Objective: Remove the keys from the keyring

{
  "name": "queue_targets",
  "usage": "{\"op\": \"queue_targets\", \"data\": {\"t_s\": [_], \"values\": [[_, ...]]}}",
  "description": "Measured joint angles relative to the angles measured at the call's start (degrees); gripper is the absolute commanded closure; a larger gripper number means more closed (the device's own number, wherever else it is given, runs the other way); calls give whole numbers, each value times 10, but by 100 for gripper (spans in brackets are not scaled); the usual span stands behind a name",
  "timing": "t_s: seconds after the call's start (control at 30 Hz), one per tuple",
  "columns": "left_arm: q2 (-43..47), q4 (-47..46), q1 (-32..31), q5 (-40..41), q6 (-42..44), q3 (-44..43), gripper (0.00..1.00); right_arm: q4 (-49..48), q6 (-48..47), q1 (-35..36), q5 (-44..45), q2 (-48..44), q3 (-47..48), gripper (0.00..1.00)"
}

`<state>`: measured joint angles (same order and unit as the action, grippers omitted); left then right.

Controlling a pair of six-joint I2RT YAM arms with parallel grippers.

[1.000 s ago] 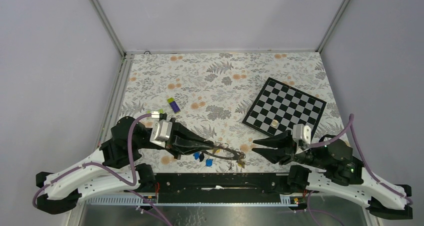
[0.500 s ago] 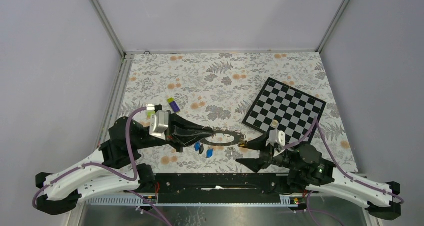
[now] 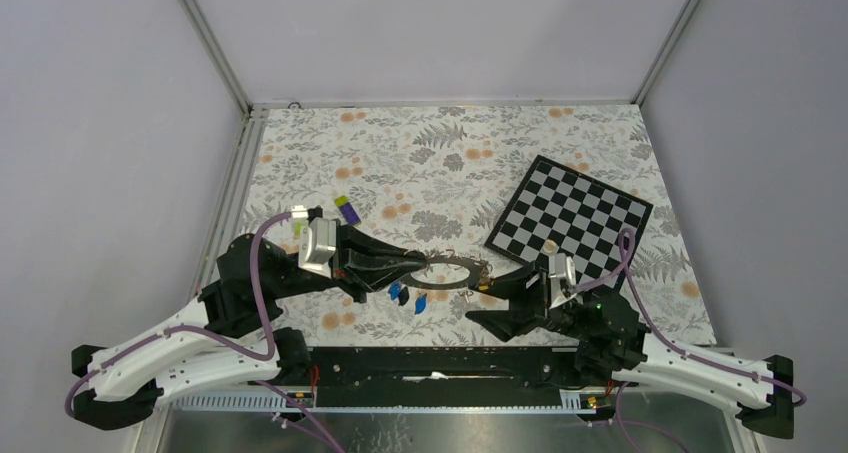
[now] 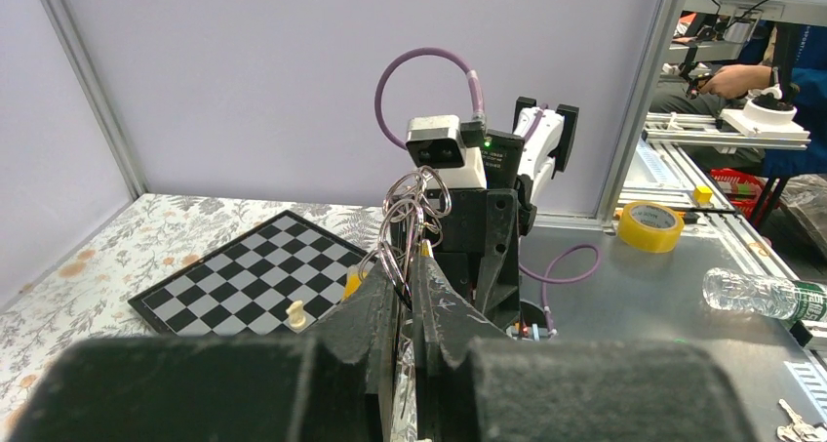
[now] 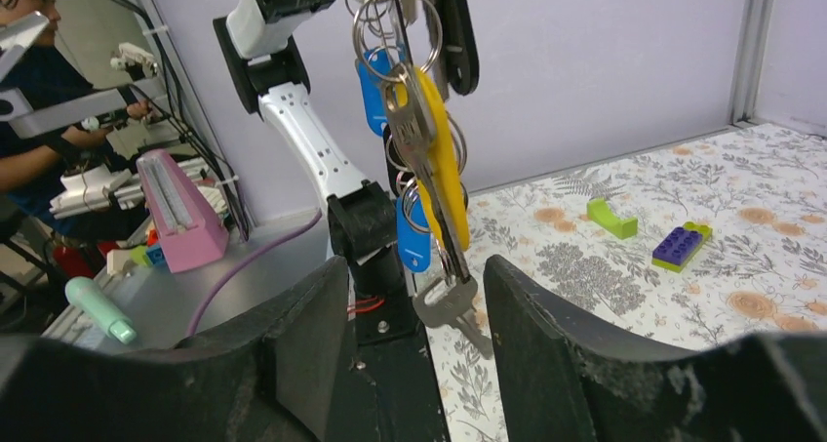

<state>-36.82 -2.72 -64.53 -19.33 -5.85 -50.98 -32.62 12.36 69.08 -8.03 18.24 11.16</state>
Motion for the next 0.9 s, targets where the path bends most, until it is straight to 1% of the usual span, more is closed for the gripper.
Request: {"op": "queue_targets", "data": {"t_s": [0.27,0.67,0.8,0.9], "values": [[0,-9,0,3,-1,0,100,-39,16,0,16,2,-13,48],[0,-17,0,5,-5,0,100,-76,20,0,31,39,-14,48],[0,-17,0,5,-7,0,100,-84,20,0,40,42,-15,50],[0,-19,0,5,-9,2,100,-89,20,0,42,42,-15,57]]}}
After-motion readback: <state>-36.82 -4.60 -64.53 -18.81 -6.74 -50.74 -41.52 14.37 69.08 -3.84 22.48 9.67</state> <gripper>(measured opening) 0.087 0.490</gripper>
